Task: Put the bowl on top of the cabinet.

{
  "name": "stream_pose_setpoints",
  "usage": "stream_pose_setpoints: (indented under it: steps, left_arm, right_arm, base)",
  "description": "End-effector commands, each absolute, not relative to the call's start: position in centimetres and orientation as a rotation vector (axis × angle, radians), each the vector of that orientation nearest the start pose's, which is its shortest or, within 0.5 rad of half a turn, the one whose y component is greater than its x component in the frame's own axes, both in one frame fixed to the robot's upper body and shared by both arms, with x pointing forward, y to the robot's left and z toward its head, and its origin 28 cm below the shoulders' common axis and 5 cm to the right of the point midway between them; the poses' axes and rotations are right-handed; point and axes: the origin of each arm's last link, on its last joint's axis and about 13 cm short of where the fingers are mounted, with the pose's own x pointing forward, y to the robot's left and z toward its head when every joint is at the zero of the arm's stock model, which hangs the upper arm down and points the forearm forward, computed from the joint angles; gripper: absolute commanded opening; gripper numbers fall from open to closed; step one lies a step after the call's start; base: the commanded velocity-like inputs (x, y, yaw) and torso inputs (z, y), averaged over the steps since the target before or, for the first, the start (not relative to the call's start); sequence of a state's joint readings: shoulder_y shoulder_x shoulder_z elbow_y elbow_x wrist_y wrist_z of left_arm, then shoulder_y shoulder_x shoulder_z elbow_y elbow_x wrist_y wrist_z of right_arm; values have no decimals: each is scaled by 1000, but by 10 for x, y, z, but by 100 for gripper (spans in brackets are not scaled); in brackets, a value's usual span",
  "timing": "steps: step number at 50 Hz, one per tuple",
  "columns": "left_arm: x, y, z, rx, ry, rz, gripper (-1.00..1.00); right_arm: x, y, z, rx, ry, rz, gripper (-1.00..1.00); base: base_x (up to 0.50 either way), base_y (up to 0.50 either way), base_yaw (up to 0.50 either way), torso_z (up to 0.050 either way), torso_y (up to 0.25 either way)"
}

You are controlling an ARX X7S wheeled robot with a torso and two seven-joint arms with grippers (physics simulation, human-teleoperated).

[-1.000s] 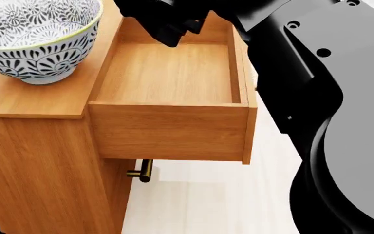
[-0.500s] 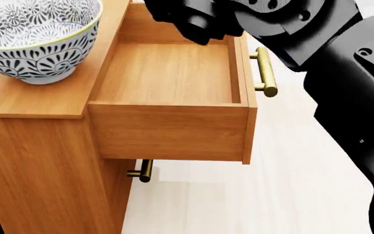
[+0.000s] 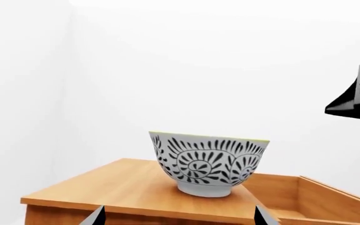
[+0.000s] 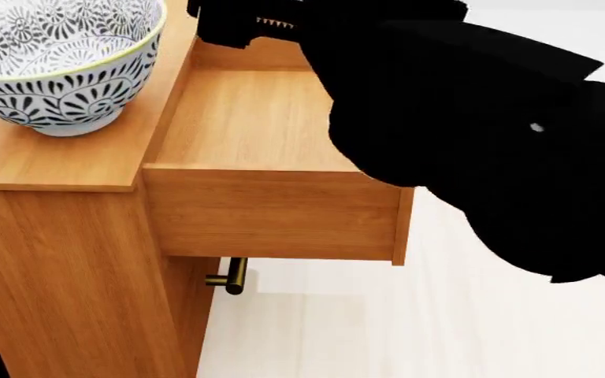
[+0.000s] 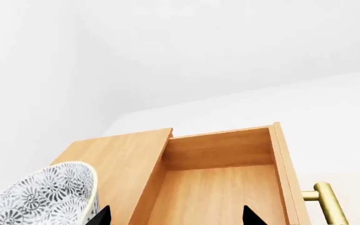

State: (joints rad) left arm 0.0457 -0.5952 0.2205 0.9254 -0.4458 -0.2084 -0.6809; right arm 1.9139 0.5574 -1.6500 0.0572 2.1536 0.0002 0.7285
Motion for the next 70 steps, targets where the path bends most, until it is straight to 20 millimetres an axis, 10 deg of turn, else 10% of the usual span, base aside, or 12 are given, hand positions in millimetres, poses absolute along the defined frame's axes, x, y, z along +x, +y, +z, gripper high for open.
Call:
stream_pose_setpoints:
  steps: [1,24,53,70]
  left_arm:
    - [147,216,167,-66,-447,42,100]
    - [146,214,167,-60,-445,33,100]
    - [146,210,161,-51,-429,17,100]
    - [153,210,150,-44,-397,16,100]
  right_arm:
    - [276,-59,339,209,-28,195,100]
    - [231,-85,278,0,-326,-133,100]
    - [203,-90,151,-97,-327,-293,100]
    - [190,-98,137,-216,-265,-357,100]
  base:
    - [0,0,0,0,0]
    - [0,0,0,0,0]
    - [0,0,0,0,0]
    - [0,0,0,0,0]
